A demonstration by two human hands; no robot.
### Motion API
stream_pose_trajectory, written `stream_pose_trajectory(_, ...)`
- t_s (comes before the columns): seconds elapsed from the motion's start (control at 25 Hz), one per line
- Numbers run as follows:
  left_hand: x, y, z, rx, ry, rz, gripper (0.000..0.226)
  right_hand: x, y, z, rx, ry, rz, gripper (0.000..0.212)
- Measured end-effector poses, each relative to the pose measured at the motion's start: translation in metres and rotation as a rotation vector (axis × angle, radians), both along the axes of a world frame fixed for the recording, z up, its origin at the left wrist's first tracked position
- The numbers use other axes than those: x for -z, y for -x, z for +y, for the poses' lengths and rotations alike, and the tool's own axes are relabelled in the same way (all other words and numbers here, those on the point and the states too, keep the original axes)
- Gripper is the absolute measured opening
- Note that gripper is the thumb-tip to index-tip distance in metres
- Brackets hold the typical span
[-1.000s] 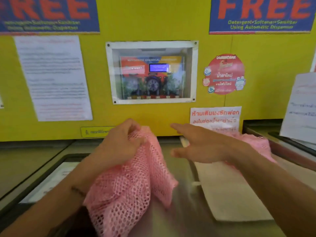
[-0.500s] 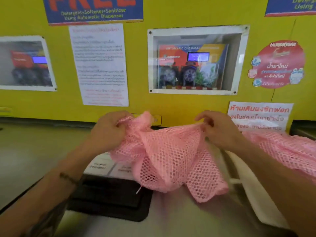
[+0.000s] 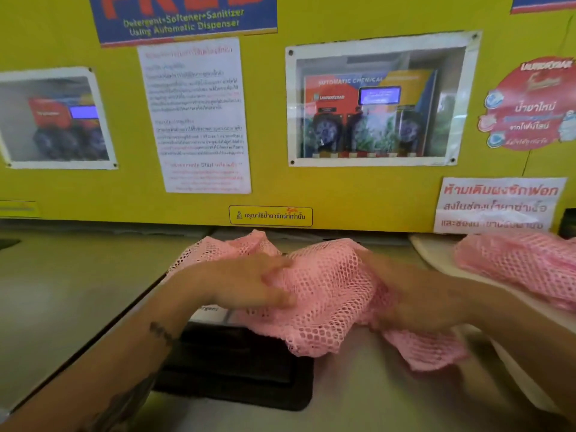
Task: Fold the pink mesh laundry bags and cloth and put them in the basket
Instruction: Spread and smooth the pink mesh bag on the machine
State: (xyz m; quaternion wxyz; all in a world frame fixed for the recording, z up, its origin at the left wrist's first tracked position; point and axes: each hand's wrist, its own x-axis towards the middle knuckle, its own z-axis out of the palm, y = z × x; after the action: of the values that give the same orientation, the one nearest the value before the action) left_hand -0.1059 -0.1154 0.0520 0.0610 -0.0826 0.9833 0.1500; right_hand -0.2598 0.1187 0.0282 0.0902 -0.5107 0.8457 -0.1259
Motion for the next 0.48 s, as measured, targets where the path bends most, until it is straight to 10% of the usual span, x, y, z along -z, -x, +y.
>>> stream_pose_trajectory(0.24,0.003,0.014,-0.031,-0.169,0.427,0.080,0.038,-0.027,0.017,0.013,0.427,0.265,0.715,0.060)
stream_pose_trajectory(0.36,-0.001,0.016,-0.033,-0.345,0.052,0.351,0.049,-0.017,-0.002,0.004,0.107,0.583,0.390,0.042)
stream_pose_trajectory(0.48,0.000,0.017,-0.026,-0.349,-0.212,0.429,0.048,0.005,-0.026,-0.021,-0.056,0.382,0.113,0.075)
